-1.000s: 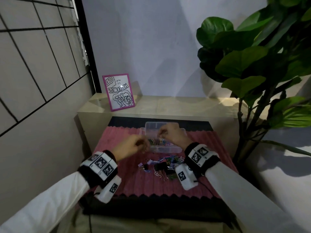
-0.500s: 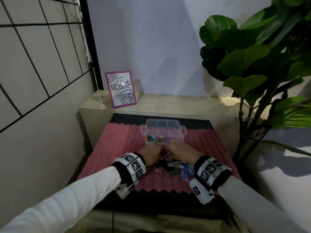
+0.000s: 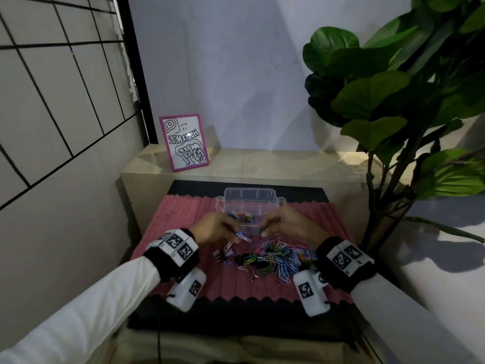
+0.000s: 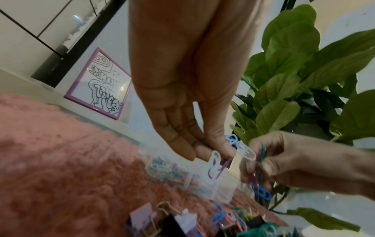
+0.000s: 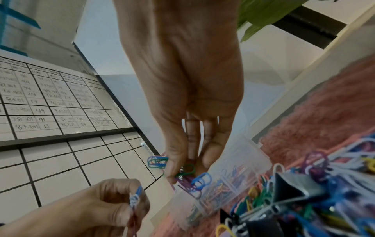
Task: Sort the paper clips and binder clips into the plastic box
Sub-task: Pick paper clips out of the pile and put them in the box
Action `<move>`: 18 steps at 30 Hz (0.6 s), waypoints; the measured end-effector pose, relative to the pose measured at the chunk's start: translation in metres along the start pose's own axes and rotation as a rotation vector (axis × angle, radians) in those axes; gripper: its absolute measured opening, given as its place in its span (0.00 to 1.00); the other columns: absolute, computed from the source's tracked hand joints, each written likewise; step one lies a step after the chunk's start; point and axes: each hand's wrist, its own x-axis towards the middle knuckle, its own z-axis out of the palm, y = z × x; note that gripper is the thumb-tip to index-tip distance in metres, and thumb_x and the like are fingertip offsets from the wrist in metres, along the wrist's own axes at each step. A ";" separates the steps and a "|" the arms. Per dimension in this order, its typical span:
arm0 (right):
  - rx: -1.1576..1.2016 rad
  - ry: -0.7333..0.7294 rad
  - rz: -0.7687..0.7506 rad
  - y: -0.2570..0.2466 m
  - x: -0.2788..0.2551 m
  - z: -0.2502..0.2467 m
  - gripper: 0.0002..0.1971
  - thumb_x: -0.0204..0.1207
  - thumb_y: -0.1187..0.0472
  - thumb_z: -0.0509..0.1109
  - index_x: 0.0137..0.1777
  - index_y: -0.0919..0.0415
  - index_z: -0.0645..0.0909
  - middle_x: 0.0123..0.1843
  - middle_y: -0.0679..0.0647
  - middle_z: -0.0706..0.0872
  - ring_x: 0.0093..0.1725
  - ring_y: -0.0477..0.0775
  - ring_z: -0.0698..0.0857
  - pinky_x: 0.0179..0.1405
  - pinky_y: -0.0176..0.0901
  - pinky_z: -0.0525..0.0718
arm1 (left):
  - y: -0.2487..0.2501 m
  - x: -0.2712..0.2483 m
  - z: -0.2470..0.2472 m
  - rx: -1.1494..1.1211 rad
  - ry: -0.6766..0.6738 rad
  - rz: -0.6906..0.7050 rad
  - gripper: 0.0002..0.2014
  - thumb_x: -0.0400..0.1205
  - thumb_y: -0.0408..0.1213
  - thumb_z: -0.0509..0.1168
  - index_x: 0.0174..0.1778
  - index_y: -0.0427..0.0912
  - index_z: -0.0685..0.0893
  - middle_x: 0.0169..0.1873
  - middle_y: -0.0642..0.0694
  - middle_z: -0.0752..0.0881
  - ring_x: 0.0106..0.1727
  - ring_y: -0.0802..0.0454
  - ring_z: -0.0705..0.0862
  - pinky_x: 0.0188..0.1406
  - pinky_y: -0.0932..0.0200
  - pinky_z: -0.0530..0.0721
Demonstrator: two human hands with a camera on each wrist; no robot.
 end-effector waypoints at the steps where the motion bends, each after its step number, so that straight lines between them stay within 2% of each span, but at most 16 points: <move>1: 0.020 -0.002 0.002 0.002 0.000 0.000 0.04 0.67 0.70 0.75 0.42 0.64 0.88 0.32 0.44 0.88 0.34 0.38 0.85 0.36 0.25 0.80 | -0.002 -0.002 -0.004 -0.013 -0.003 0.002 0.10 0.69 0.37 0.75 0.45 0.41 0.88 0.39 0.49 0.87 0.33 0.68 0.79 0.40 0.71 0.75; 4: 0.087 0.002 0.021 0.009 -0.001 0.003 0.04 0.69 0.72 0.73 0.42 0.64 0.87 0.27 0.43 0.88 0.30 0.39 0.86 0.32 0.30 0.83 | -0.003 -0.004 -0.016 -0.074 -0.005 -0.009 0.04 0.70 0.35 0.75 0.36 0.47 0.86 0.34 0.47 0.87 0.30 0.67 0.82 0.42 0.70 0.79; 6: 0.134 0.026 0.026 0.014 -0.002 0.003 0.07 0.69 0.73 0.73 0.39 0.61 0.87 0.28 0.45 0.89 0.31 0.44 0.87 0.35 0.34 0.86 | -0.001 -0.003 -0.021 -0.185 -0.005 -0.024 0.07 0.71 0.30 0.73 0.32 0.47 0.85 0.29 0.46 0.88 0.29 0.60 0.85 0.42 0.64 0.84; 8: 0.164 0.068 0.020 0.015 -0.006 0.001 0.06 0.68 0.72 0.74 0.39 0.61 0.88 0.32 0.49 0.90 0.35 0.49 0.89 0.41 0.37 0.88 | 0.002 0.000 -0.024 -0.229 -0.004 -0.020 0.08 0.71 0.26 0.72 0.33 0.43 0.85 0.24 0.52 0.88 0.27 0.59 0.86 0.38 0.63 0.86; 11: 0.207 0.095 0.017 0.016 -0.015 -0.003 0.05 0.68 0.72 0.74 0.44 0.69 0.88 0.37 0.54 0.91 0.39 0.50 0.90 0.41 0.33 0.85 | 0.009 0.008 -0.027 -0.180 0.017 0.003 0.04 0.71 0.27 0.72 0.39 0.37 0.87 0.24 0.55 0.88 0.30 0.58 0.87 0.39 0.64 0.87; 14: 0.328 0.080 0.040 0.018 -0.021 -0.005 0.05 0.70 0.73 0.73 0.44 0.67 0.88 0.37 0.52 0.92 0.39 0.50 0.91 0.39 0.34 0.86 | 0.014 0.019 -0.028 -0.156 0.084 -0.032 0.07 0.72 0.24 0.71 0.45 0.30 0.87 0.17 0.57 0.85 0.24 0.64 0.85 0.29 0.74 0.83; 16: 0.421 0.093 0.066 0.020 -0.025 -0.006 0.05 0.71 0.73 0.71 0.42 0.64 0.86 0.37 0.55 0.92 0.38 0.54 0.91 0.40 0.41 0.89 | 0.017 0.029 -0.032 -0.120 0.131 -0.062 0.09 0.72 0.22 0.70 0.47 0.26 0.85 0.20 0.54 0.86 0.23 0.63 0.85 0.27 0.74 0.83; 18: 0.467 0.121 0.085 0.022 -0.028 -0.006 0.04 0.72 0.71 0.70 0.43 0.64 0.85 0.35 0.55 0.92 0.36 0.54 0.91 0.40 0.42 0.90 | 0.018 0.036 -0.036 -0.009 0.143 -0.060 0.10 0.73 0.24 0.70 0.50 0.27 0.86 0.31 0.44 0.89 0.32 0.55 0.88 0.31 0.71 0.85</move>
